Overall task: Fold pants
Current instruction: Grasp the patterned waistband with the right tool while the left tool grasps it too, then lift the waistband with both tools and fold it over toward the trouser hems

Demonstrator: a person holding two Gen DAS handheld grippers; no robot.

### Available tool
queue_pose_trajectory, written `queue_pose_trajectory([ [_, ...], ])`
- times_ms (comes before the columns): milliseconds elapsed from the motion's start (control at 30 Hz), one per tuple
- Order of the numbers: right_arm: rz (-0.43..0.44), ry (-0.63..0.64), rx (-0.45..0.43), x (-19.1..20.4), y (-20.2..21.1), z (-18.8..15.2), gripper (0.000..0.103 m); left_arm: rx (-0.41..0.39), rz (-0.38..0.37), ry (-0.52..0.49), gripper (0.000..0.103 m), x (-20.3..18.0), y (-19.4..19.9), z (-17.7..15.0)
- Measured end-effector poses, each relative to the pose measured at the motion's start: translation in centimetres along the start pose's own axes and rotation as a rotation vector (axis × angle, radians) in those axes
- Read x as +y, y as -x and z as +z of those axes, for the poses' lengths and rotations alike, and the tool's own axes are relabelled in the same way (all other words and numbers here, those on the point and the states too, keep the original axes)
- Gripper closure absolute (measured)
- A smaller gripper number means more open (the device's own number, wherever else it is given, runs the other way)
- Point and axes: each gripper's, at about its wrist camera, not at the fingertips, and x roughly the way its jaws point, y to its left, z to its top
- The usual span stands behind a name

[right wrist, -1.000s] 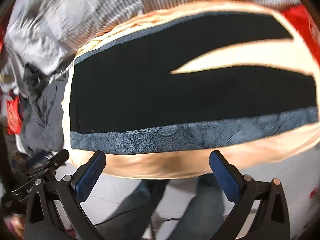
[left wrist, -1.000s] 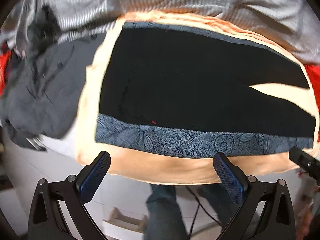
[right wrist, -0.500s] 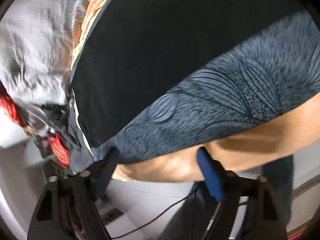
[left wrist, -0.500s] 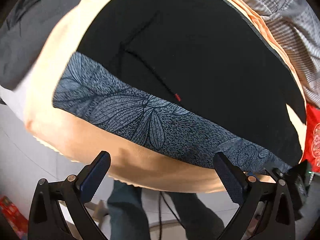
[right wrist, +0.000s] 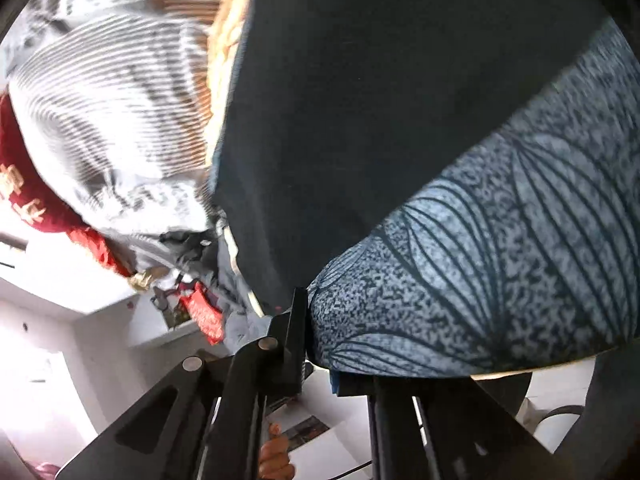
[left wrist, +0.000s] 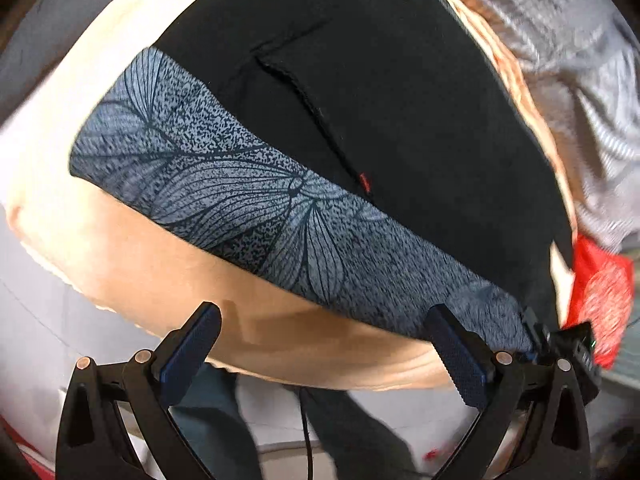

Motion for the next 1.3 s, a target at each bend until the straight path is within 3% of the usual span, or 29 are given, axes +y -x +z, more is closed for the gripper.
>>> queue_pose_trajectory([
  [233, 0.034, 0.06, 0.082, 2.7, 1.1, 0.7, 0.093, -0.112, -0.115, 0.18, 0.001, 1.7, 0.5, 2.2],
  [300, 0.019, 0.089, 0.111, 3.5, 0.9, 1.1, 0.093, -0.148, -0.135, 0.229, 0.025, 2.1, 0.7, 3.0],
  [367, -0.012, 0.125, 0.14, 4.3, 0.5, 1.7, 0.093, -0.165, -0.161, 0.274, 0.065, 2.1, 0.9, 3.3],
  [433, -0.054, 0.164, 0.162, 5.2, 0.4, 2.1, 0.093, -0.209, -0.14, 0.281, 0.08, 1.4, 1.9, 3.2],
  [533, -0.135, 0.263, 0.192, 7.0, 0.5, 2.6, 0.093, -0.255, -0.083, 0.25, 0.08, -0.1, 3.8, 3.2],
  [667, -0.203, 0.454, 0.186, 12.1, 1.5, 3.8, 0.094, -0.291, -0.071, 0.217, 0.08, -3.2, 6.0, 3.9],
  [867, -0.257, 0.567, 0.137, 18.3, 1.1, 8.7, 0.094, -0.277, -0.076, 0.103, 0.08, -6.9, 7.1, 9.9],
  [1100, -0.329, 0.49, 0.066, 20.1, -3.3, 17.5, 0.094, -0.257, 0.007, -0.022, 0.08, -11.6, 2.7, 19.5],
  [1300, -0.423, 0.494, 0.012, 19.8, -7.4, 22.6, 0.093, -0.239, 0.029, -0.046, 0.08, -11.7, -1.4, 23.9],
])
